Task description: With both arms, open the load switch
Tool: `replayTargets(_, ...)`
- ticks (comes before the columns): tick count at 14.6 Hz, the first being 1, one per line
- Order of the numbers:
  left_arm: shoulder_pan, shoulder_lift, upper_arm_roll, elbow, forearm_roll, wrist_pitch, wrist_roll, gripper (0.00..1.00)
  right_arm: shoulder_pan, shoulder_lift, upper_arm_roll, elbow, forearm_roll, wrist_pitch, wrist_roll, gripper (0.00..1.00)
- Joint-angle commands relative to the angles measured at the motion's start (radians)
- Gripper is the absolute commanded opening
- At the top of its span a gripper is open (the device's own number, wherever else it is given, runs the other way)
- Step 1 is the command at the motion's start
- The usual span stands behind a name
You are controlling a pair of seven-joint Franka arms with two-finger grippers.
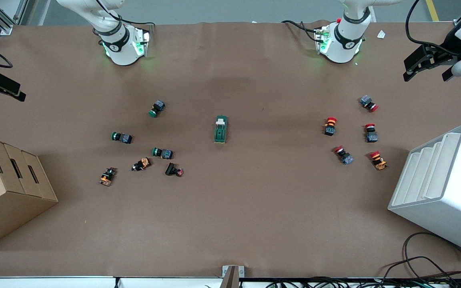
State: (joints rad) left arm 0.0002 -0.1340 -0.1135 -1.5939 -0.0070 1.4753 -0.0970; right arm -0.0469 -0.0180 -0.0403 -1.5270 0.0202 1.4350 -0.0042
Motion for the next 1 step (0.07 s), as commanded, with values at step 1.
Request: replayTargets(1, 0.006, 0.001, -0.003, 0.009, -0.019, -0.013, 0.019, 1.0, -0.027, -0.028, 0.028, -0.035, 0.014, -0.004, 0.012, 1.0)
